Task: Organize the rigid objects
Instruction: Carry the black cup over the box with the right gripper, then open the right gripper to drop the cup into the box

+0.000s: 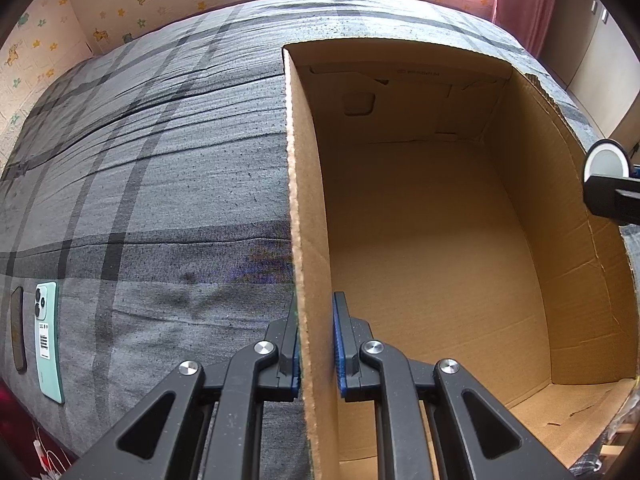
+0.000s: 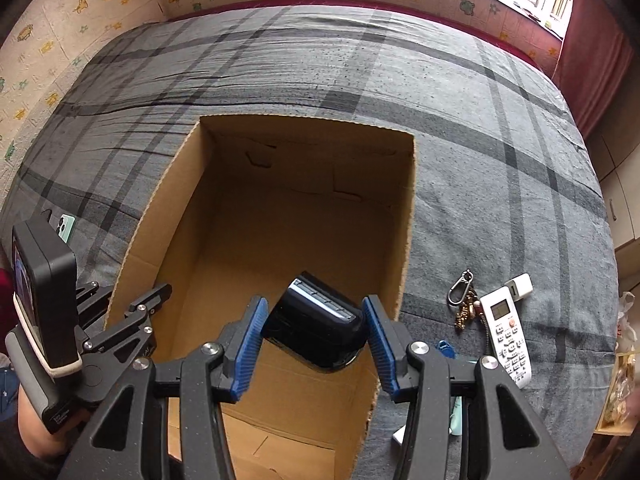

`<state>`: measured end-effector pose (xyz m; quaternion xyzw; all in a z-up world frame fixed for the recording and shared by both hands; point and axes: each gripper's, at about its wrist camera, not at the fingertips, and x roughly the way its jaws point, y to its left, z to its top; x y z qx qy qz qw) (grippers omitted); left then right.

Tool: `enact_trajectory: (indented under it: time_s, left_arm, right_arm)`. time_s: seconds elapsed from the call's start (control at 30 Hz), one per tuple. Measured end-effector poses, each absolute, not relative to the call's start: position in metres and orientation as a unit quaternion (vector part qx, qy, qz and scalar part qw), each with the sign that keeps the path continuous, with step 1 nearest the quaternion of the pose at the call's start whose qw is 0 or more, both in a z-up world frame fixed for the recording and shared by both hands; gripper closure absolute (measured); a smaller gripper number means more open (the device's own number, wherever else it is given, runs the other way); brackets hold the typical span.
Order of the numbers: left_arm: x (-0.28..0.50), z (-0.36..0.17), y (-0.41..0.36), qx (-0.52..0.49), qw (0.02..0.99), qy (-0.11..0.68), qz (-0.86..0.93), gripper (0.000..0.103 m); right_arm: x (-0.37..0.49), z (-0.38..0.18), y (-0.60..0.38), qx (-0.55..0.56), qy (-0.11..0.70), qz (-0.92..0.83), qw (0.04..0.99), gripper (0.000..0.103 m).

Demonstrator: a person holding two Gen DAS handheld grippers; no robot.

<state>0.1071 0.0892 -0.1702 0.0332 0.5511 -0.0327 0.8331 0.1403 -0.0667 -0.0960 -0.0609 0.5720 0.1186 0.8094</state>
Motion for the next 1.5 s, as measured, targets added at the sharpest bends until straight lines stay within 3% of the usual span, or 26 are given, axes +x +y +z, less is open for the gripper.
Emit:
enact_trajectory:
  time_s: [0.73,1.2,1.37,1.5]
  left_arm:
    - [0.108,-0.170,0.088,0.037,0.833,0.552,-0.031,0.089]
    - [0.106,-0.170,0.090,0.035,0.832,0.552,-0.031,0.089]
    - [0.106,-0.170,0.089,0.037,0.832,0.552,-0.030,0.089]
    - [0.107,-0.170,0.089,0.037,0.832,0.553,-0.030,0.089]
  right_arm:
    - [0.173,-0.191,-0.011,-0.073,0.655,0.131,0.740,0.050]
    - [0.172,-0.205,-0.009,-0.076,0.661,0.132,0.735,0.050]
    - [0.171,-0.197,-0.009,-0.086,0.646,0.135,0.746,0.040]
    - [0.169,-0.192,-0.012,-0.085,0.641,0.133,0.751,0.023]
